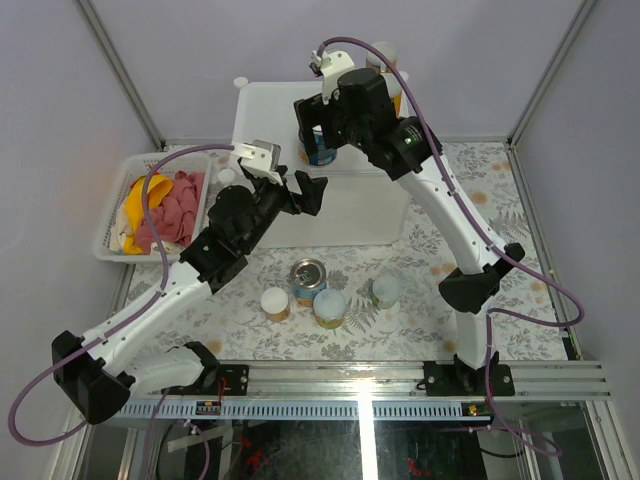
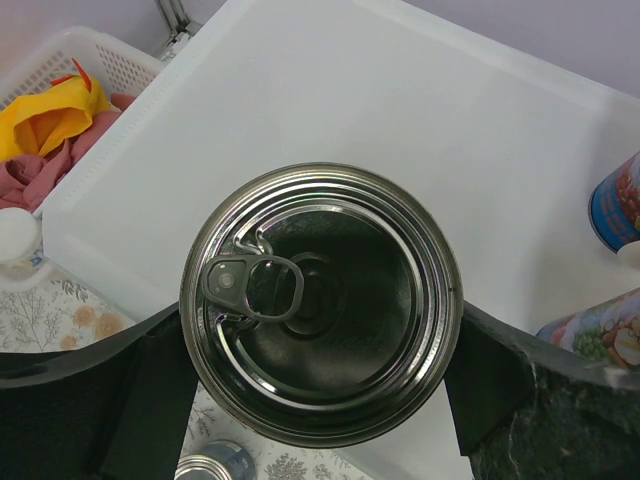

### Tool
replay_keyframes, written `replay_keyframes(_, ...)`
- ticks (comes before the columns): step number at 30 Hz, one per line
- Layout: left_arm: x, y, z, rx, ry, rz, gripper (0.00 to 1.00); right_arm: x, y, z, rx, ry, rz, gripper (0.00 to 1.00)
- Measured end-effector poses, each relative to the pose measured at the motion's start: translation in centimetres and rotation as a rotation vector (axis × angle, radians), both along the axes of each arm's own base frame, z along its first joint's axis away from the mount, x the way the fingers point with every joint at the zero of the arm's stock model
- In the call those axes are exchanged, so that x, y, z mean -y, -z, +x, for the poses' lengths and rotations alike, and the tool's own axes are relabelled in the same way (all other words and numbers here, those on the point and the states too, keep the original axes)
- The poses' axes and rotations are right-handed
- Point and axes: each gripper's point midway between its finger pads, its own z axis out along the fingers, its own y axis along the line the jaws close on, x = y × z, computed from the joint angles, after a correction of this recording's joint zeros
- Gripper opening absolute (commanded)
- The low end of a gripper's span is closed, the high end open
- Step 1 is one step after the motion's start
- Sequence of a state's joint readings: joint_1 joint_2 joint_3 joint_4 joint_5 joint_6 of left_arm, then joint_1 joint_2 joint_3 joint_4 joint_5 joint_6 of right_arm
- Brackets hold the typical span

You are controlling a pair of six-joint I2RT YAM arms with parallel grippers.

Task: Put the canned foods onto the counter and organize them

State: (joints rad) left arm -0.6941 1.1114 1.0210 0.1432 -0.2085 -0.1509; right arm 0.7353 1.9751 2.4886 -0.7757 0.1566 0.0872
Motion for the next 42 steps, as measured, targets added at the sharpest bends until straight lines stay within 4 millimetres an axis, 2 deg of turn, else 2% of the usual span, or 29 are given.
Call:
replay_keyframes(15,1.9,-0.1,1.2,0.002,0.038,-0.006,1.0,0.2,0.1,1.0,0.009,0.016,0.013,1.0)
replay_keyframes(20,2.5,-0.3,1.5,0.001,0.053,-0.011,1.0,-0.1,-1.7,1.9,0.073,0.026,0.067,1.0)
replay_keyframes(32,2.8,-0.5,1.9,0.002,0.054,-0.016,1.0,-0.3,-3.2,2.3,0.128,0.027,0.117,1.0)
replay_keyframes(37,3.2,-0.4,2.8,-0.009,0.038,-0.018,0.99,0.4,-5.2,1.4,0.171,0.023,0.156,1.0)
replay_keyframes(42,3.3,0.1,4.2,-0.027,0.005,-0.019,0.98,1.5,-8.8,-0.1,0.244,0.015,0.223,1.0)
